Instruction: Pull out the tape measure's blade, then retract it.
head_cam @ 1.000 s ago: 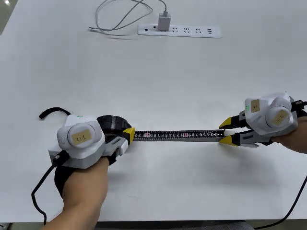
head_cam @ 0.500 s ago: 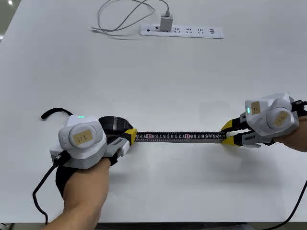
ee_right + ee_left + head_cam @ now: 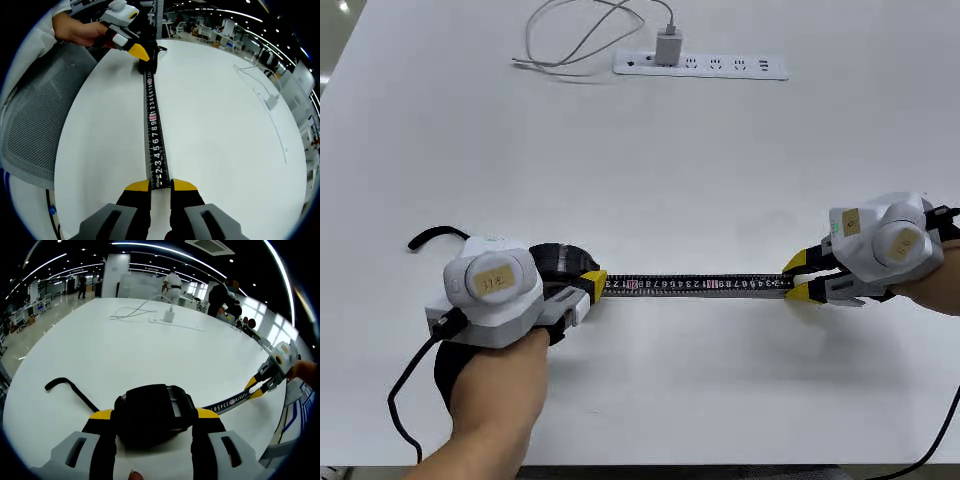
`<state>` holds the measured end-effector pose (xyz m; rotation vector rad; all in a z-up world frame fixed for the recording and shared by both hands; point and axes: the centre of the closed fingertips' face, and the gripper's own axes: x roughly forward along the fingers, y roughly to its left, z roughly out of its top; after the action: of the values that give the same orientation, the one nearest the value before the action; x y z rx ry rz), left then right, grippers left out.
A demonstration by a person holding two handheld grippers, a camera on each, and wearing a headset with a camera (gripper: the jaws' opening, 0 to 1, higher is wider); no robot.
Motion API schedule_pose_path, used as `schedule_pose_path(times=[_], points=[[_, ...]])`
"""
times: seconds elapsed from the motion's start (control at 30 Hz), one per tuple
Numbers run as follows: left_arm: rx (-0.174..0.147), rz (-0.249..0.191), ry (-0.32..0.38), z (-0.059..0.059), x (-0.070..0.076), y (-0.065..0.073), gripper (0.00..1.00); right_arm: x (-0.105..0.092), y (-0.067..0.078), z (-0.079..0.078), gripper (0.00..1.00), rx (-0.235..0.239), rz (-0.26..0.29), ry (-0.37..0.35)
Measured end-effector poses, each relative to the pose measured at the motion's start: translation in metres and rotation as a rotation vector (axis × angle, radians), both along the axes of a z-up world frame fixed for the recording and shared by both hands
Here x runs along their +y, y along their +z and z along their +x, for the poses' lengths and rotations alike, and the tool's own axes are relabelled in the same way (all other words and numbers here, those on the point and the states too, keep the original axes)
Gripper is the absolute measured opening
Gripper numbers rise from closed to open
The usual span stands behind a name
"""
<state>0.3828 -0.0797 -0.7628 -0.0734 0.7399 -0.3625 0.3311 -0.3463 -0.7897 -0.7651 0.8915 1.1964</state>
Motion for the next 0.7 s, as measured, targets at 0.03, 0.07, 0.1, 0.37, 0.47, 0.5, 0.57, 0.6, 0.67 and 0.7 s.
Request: schedule_pose_path(times=[0.03, 0.07, 0.1, 0.37, 0.47, 0.5, 0.57, 0.6, 0.67, 0.7], points=[[-0.004, 0.000, 0.001, 0.000, 0.000, 0.000, 0.56, 0.001, 0.000, 0.000, 0.10, -0.001, 0.000, 0.001], [-0.006, 0.002, -0.003, 0.000, 0.000, 0.001, 0.56, 0.001, 0.000, 0.000, 0.10, -0.002, 0.000, 0.002], [-0.001, -0.002, 0.000, 0.000, 0.000, 0.001, 0.56, 0.001, 0.000, 0.000, 0.10, -0.002, 0.000, 0.002], [0.006, -0.010, -0.002, -0.001, 0.000, 0.001, 0.56, 0.008, 0.005, 0.002, 0.10, -0.001, 0.025, -0.009], [0.011, -0.016, 0.000, -0.001, 0.000, 0.001, 0.56, 0.013, 0.005, 0.002, 0.10, -0.001, 0.034, -0.008], [0.008, -0.016, -0.002, -0.001, -0.001, 0.001, 0.56, 0.014, 0.005, 0.003, 0.10, -0.001, 0.033, -0.007], [0.009, -0.019, -0.001, -0.001, 0.000, 0.001, 0.56, 0.015, 0.005, 0.003, 0.10, -0.002, 0.038, -0.008], [0.010, -0.021, -0.001, -0.002, -0.001, 0.001, 0.56, 0.016, 0.005, 0.003, 0.10, -0.002, 0.038, -0.007], [0.010, -0.023, -0.002, -0.002, 0.000, 0.002, 0.56, 0.017, 0.005, 0.003, 0.10, -0.001, 0.037, -0.005], [0.010, -0.023, -0.001, -0.002, 0.000, 0.002, 0.56, 0.017, 0.005, 0.003, 0.10, -0.001, 0.039, -0.007]])
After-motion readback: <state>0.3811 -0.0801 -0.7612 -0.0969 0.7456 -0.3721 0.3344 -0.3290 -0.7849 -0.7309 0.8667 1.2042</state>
